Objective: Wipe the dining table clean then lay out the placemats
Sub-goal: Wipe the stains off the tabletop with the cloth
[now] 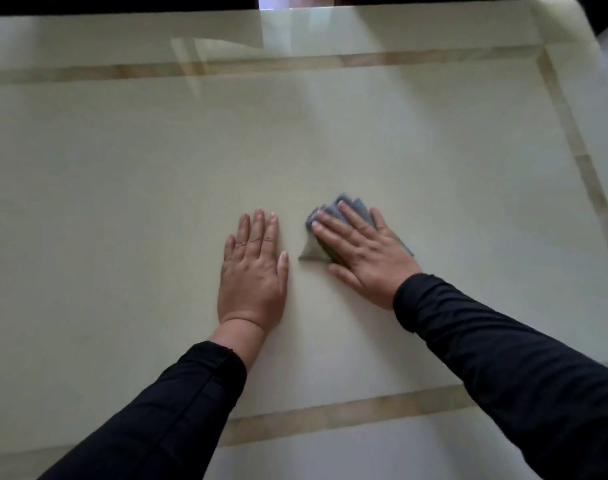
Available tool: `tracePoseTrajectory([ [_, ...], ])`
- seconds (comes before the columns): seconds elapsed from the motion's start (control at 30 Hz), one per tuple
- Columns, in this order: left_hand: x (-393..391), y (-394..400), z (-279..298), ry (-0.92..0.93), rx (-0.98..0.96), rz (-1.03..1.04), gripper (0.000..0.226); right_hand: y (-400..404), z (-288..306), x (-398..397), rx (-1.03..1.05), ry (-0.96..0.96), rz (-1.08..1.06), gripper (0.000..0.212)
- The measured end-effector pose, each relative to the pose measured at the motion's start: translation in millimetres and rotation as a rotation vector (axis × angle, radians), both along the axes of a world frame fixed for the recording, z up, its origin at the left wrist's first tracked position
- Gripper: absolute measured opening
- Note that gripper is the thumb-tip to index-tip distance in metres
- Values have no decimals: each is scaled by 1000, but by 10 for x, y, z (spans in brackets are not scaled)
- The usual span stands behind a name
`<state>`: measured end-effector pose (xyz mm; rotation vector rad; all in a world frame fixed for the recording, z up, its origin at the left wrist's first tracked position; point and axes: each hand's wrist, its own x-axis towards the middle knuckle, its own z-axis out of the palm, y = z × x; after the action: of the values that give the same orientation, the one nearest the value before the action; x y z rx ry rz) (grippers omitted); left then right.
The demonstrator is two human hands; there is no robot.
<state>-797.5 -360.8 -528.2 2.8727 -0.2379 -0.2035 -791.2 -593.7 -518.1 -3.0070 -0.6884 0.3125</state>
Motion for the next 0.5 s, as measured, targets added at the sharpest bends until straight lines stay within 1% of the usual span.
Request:
tracePoseTrajectory([
  [0.07, 7, 7, -3, -2, -5, 6, 63, 214, 9, 116, 7, 32, -311, 72],
  [0.1, 6, 5, -2, -5, -10, 5, 63, 378, 23, 82, 17, 32, -413, 74],
  [0.13, 2, 1, 3, -7, -13, 3, 63, 525, 27, -28, 20, 35, -427, 75],
  [0.17, -2, -3, 10, -10, -15, 4, 63, 629, 26, -197, 23, 37, -365, 74],
  [0.2, -2, -7, 14, -11, -13, 2, 63, 647, 28, -392, 20, 37, -256, 73],
  [0.27, 9, -21, 24, -4, 12, 0, 64, 457, 65, -648, 37, 40, -50, 69],
  [0.3, 25, -39, 28, 9, 41, 0, 63, 304, 54, -648, 34, 45, 6, 69],
  [0.33, 21, -45, 63, 31, 80, 3, 62, 175, 55, -611, 19, 43, 14, 68],
  [0.37, 33, -68, 80, 69, 114, 6, 61, 62, 36, -517, 2, 51, -46, 68],
  [0.43, 28, -75, 153, 134, 160, 28, 61, -55, 50, -282, -13, 77, -277, 70],
  [0.5, -58, -35, 240, 178, 168, 52, 61, 50, 44, -205, -8, 100, -461, 70],
])
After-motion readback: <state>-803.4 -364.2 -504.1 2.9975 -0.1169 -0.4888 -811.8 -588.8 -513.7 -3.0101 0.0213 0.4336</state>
